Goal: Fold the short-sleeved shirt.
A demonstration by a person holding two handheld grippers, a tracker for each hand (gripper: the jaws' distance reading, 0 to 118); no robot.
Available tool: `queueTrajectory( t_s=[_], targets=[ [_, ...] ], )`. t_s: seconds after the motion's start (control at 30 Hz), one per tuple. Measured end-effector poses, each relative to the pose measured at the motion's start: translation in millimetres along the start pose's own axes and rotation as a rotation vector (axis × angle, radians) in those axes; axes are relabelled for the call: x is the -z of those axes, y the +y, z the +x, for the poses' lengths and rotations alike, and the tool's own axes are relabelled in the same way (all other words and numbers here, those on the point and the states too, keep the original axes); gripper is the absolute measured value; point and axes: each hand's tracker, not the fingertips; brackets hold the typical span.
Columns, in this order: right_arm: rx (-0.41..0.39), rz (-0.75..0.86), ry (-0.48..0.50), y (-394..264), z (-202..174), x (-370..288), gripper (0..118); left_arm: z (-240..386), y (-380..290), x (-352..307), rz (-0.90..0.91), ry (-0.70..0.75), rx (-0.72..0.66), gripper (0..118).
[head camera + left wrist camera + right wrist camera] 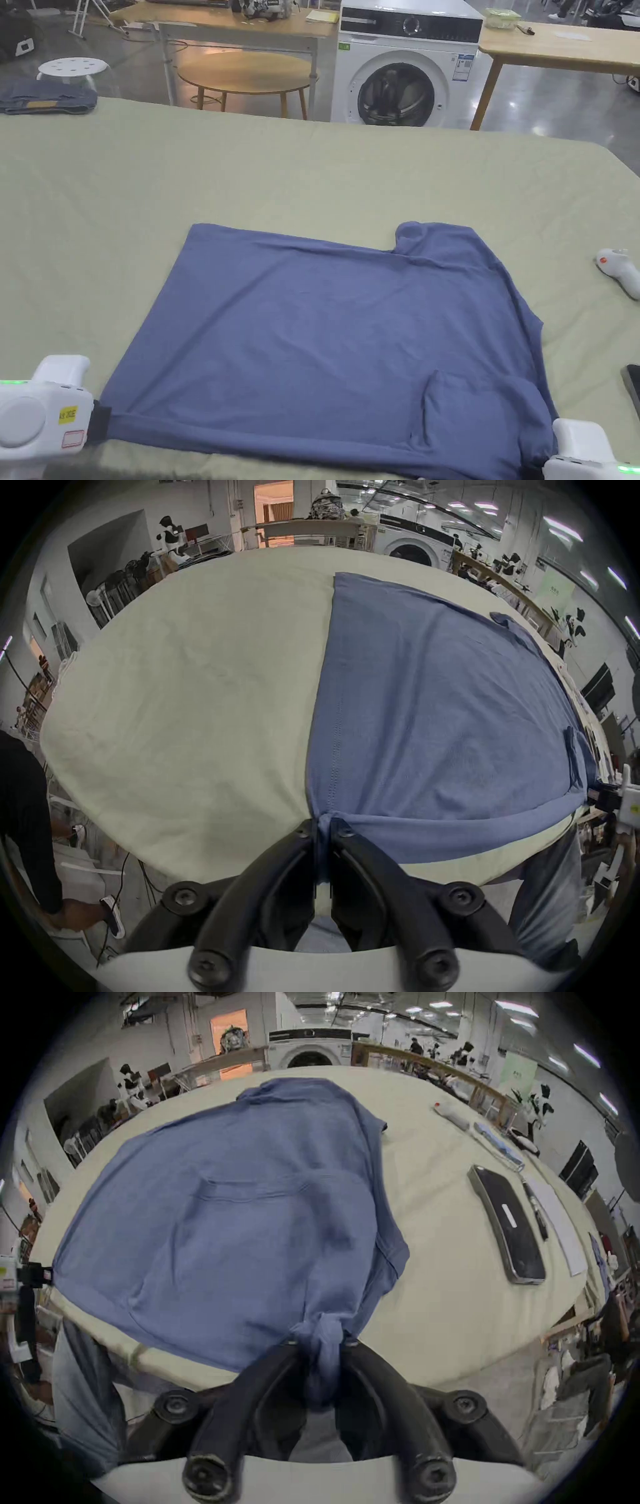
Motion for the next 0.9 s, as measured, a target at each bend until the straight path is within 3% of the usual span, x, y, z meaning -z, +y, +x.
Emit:
queueTrajectory(
  t_s=[0.23,0.5,0.9],
  targets=[
    [0.061,0.068,0.054,15,11,-32,8,-3,12,-21,0.088,-0.028,-0.021,0],
    [0.145,0.155,0.128,84,17,-57,8,0,77,-33,0.211,-0.058,-0.033,0],
    [0.162,0.127,0.090,199,1,23,8,19,193,33,0.221,-0.028,0.000,0]
  ],
)
